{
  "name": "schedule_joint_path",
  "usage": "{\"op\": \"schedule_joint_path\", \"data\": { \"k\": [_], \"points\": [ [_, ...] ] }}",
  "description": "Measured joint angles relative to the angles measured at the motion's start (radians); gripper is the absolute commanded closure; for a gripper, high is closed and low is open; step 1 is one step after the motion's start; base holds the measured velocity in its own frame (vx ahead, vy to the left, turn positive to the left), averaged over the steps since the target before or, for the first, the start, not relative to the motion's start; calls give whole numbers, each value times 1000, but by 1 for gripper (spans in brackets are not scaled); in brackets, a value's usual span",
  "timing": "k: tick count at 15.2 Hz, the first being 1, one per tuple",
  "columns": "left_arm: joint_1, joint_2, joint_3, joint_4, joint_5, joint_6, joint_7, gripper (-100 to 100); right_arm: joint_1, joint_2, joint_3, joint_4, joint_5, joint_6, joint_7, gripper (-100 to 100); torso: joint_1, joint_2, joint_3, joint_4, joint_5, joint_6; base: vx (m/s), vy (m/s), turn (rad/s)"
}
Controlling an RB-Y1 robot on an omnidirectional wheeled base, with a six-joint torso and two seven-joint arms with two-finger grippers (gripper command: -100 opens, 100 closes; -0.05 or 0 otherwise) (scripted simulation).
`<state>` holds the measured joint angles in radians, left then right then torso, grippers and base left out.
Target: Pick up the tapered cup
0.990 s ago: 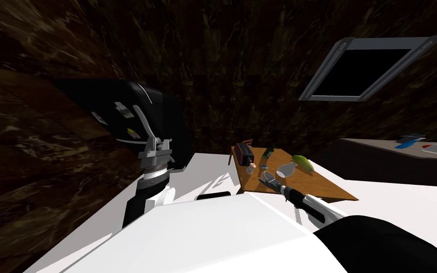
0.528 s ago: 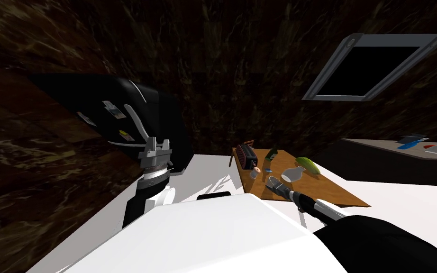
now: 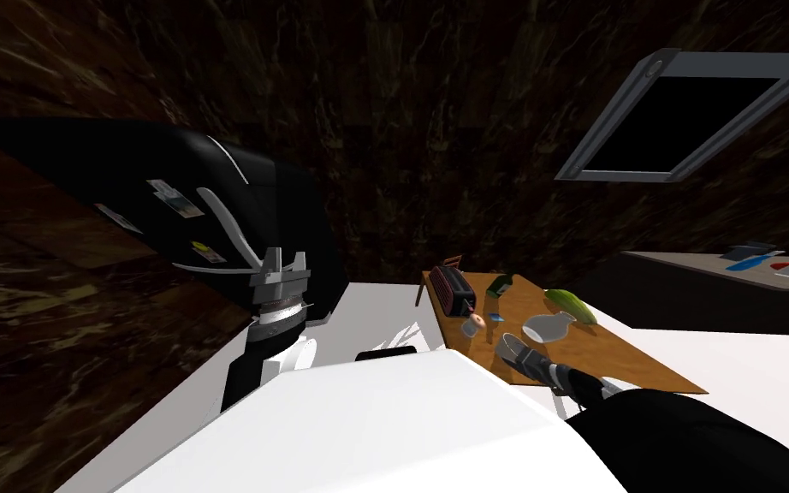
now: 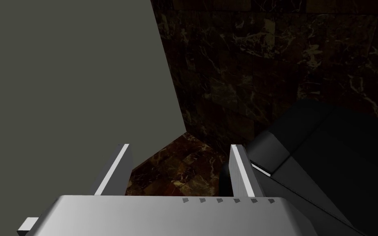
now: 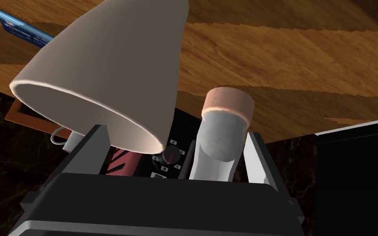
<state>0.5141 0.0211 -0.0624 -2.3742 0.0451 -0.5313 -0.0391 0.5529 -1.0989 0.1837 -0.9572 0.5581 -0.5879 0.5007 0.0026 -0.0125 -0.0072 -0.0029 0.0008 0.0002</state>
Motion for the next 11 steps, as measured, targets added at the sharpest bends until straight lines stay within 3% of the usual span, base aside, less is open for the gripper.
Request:
{"op": "schedule_joint_path", "data": {
  "k": [1, 3, 7, 11],
  "points": [
    [0, 0, 0, 0, 0, 0, 0, 0, 10, -13, 17, 11, 16, 1, 6, -100, 1, -3, -1, 0, 0, 0, 261, 61, -49],
    [0, 0, 0, 0, 0, 0, 0, 0, -11, -23, 49, 90, 44, -19, 22, -100, 0, -6, -3, -1, 0, -1, 226, 43, -19],
    [0, 0, 0, 0, 0, 0, 0, 0, 31, -53, 84, 168, 80, -44, 57, -100, 1, -6, -3, -1, 0, 0, 236, 68, -45],
    [0, 0, 0, 0, 0, 0, 0, 0, 42, -67, 146, 253, 131, -61, 86, -100, 2, -6, -4, -1, 0, -1, 211, 72, -22]
  ]
}}
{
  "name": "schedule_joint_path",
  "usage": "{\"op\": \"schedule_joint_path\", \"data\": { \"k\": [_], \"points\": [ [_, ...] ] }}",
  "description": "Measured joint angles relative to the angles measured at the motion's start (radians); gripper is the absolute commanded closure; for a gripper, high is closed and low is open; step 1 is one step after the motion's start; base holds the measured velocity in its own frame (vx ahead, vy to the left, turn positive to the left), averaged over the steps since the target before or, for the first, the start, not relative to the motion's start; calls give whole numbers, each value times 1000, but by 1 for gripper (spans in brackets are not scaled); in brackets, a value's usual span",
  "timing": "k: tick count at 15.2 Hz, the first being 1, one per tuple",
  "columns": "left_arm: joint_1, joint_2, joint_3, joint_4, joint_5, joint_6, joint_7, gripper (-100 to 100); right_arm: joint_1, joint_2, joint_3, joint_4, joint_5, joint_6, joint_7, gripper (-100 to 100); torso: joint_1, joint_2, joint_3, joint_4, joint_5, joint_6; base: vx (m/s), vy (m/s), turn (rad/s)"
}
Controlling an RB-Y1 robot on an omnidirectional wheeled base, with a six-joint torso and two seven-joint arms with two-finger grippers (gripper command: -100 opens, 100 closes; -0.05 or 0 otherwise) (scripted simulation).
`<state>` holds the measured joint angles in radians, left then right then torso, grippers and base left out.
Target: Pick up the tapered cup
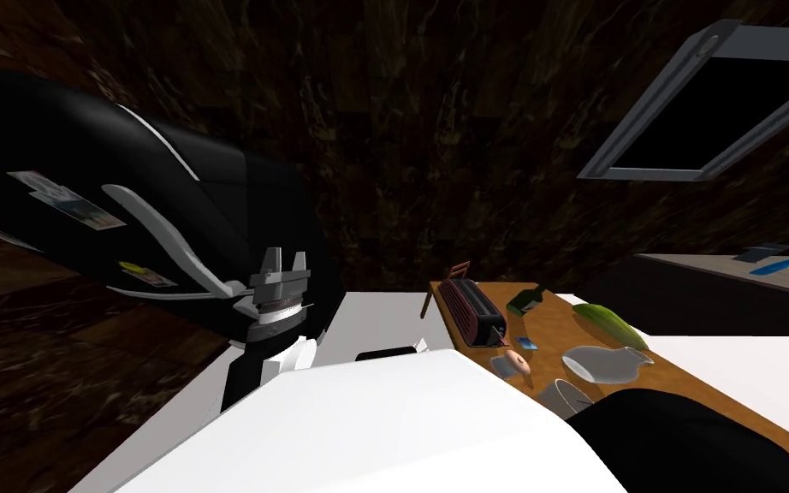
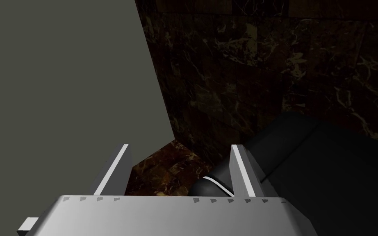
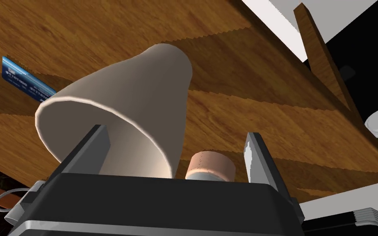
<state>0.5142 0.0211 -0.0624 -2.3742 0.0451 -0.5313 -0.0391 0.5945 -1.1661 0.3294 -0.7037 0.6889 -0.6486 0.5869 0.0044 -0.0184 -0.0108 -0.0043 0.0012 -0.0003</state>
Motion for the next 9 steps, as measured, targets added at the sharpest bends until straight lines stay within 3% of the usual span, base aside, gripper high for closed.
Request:
{"op": "schedule_joint_path", "data": {
  "k": [2, 5, 6, 9],
  "points": [
    [0, 0, 0, 0, 0, 0, 0, 0, -8, 11, 4, 12, 3, -1, 7, -100, -4, 9, 5, 2, -1, 0, -9, -27, 65],
    [-1, 0, 0, 0, 0, 0, 0, 0, -14, 51, 7, -5, 3, 40, 12, -100, -11, 22, 12, 5, -3, 0, -82, -68, 58],
    [-1, 0, 0, 0, 0, 0, 0, 0, -13, 53, 8, -11, 3, 48, 11, 100, -10, 22, 13, 5, -3, 1, -20, -17, 3],
    [-1, 0, 0, 0, 0, 0, 0, 0, -13, 53, 8, -10, 3, 48, 10, 100, -8, 19, 11, 5, -2, 0, -5, -4, -2]
  ]
}}
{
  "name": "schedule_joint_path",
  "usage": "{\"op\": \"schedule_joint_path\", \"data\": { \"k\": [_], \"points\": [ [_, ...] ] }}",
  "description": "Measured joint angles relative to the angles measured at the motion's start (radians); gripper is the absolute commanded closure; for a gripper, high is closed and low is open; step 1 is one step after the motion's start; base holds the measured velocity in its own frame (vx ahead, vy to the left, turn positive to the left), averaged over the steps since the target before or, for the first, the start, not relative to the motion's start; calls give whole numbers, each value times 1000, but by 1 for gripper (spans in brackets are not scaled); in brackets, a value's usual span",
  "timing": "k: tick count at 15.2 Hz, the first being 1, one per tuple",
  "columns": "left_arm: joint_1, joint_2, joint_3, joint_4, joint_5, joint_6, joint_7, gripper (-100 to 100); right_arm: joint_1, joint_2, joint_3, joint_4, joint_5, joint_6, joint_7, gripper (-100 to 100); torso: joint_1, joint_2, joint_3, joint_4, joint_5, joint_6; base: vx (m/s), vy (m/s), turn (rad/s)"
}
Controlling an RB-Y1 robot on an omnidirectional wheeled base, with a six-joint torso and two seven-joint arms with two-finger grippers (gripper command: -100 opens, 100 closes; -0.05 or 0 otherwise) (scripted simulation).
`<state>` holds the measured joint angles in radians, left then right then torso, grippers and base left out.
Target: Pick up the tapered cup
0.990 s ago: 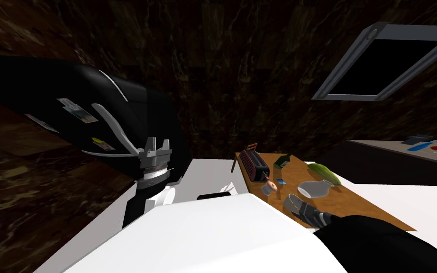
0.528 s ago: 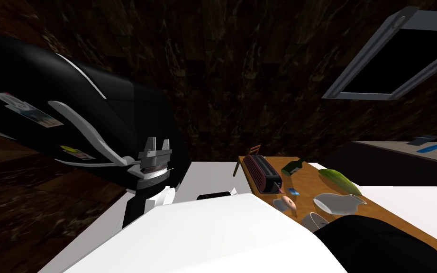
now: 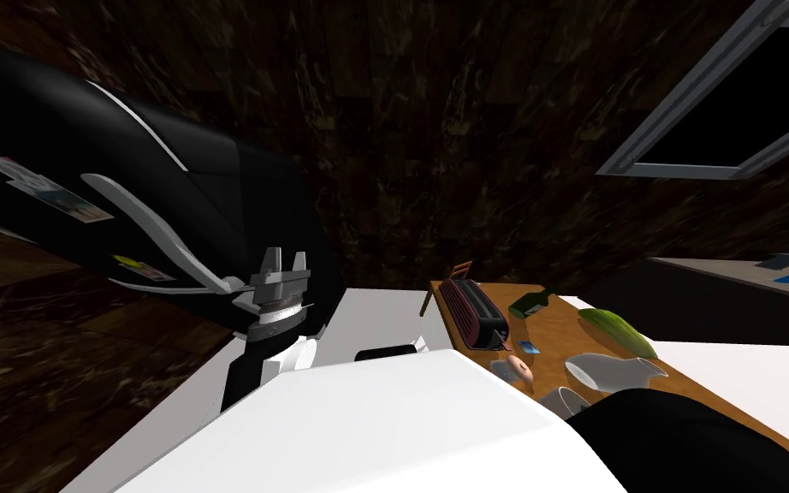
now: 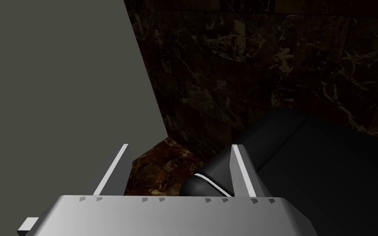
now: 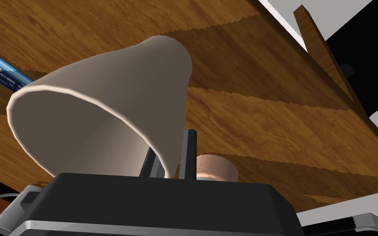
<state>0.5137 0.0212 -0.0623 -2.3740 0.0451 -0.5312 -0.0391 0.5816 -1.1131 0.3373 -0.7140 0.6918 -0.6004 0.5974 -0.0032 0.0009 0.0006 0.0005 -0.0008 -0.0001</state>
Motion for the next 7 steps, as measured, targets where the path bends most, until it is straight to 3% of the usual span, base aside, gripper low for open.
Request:
{"op": "schedule_joint_path", "data": {
  "k": [3, 5, 7],
  "points": [
    [0, 0, 0, 0, 0, 0, 0, 0, -8, 6, 1, 9, 1, -2, 2, 100, -1, 0, 0, 0, -1, 0, 6, 3, -24],
    [0, 0, 0, 0, 0, 0, 0, 0, -16, -7, -3, 44, 1, -35, 14, 100, 1, -3, -2, -1, 0, 0, 63, 54, -82],
    [0, 0, 0, 0, 0, 0, 0, 0, 8, -40, -4, 16, 0, -40, -3, 100, 3, -6, -3, -1, 1, -1, 55, 52, -41]
  ]
}}
